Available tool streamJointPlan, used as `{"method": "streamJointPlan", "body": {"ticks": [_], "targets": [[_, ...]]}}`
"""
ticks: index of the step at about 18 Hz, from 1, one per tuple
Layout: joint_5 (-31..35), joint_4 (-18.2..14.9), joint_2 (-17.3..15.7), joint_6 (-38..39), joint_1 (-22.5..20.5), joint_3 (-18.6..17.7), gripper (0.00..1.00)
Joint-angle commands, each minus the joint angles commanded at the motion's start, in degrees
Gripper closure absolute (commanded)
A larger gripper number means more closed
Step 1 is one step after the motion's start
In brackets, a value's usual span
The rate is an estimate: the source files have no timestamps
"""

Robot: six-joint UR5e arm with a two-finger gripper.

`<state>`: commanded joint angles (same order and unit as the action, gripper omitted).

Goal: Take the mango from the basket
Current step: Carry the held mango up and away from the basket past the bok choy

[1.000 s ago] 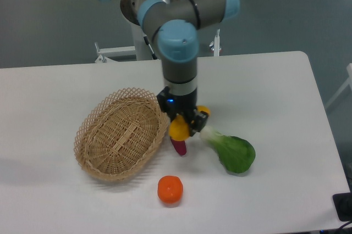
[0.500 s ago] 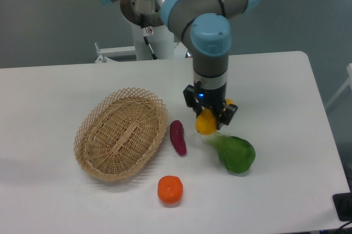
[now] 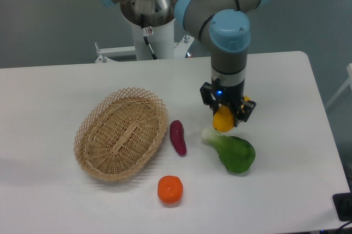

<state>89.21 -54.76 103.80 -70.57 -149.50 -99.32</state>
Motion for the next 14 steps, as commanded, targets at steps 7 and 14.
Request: {"method": "streamJointPlan", "body": {"ticks": [7, 14], "targets": [[0.09, 0.00, 0.61, -3.86, -2.81, 0.88, 0.57], [0.26, 0.09, 1.32, -8.70, -5.19, 0.53, 0.58]]}}
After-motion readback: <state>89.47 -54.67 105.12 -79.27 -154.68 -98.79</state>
